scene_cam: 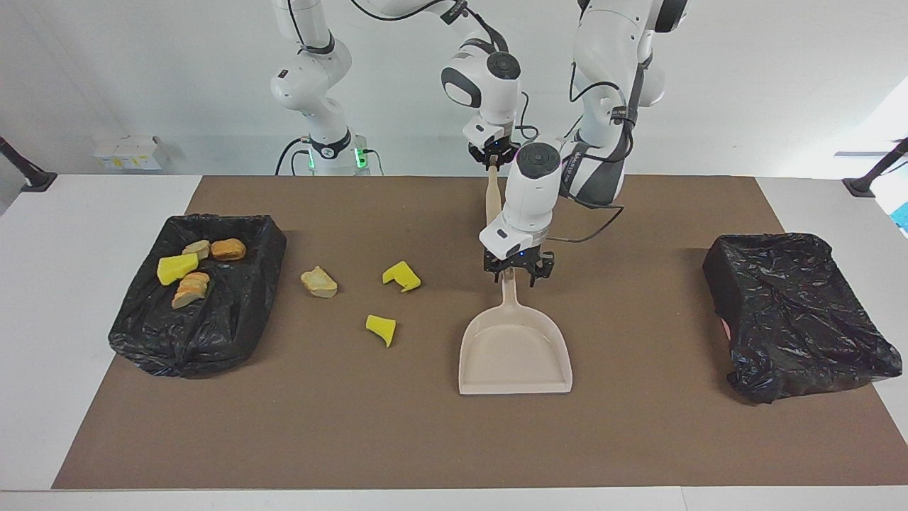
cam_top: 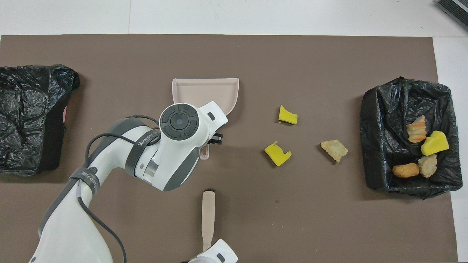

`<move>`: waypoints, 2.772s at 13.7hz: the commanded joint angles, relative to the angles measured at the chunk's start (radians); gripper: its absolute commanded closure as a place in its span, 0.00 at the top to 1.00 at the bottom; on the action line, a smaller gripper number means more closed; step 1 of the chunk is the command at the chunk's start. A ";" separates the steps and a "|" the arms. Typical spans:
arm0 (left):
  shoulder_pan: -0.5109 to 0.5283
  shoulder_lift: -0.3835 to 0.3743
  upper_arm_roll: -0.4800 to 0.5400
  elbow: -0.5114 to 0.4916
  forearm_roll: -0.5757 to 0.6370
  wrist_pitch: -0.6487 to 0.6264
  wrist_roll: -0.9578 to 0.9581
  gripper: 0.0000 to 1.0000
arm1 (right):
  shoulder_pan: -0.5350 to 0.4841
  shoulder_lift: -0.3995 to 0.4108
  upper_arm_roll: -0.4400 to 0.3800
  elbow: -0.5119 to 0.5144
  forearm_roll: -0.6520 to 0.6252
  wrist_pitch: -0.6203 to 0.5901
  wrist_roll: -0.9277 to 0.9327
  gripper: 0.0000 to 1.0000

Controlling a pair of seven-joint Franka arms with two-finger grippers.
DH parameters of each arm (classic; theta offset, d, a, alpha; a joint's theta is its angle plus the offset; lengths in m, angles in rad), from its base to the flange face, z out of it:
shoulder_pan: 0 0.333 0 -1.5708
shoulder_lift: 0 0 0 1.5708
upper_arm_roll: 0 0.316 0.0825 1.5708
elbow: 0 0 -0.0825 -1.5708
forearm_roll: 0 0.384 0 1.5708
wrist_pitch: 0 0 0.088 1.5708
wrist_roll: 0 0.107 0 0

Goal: Sweep and dump trash in bin
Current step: 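Grasp the beige brush with the right gripper and move it toward the pieces, then sweep the yellow sponge pieces toward the dustpan with the right gripper's brush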

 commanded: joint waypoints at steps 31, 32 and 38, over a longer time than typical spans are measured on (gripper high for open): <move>0.056 -0.223 0.024 -0.153 0.196 -0.186 1.008 0.00 | -0.767 0.011 0.011 0.038 -0.449 -0.188 -0.649 0.00; 0.050 -0.226 0.026 -0.169 0.196 -0.171 1.046 0.00 | -0.741 0.027 0.011 0.070 -0.411 -0.193 -0.649 0.00; 0.002 -0.261 0.024 -0.253 0.201 -0.129 1.085 0.00 | -0.641 0.106 0.013 0.278 -0.179 -0.300 -0.603 0.00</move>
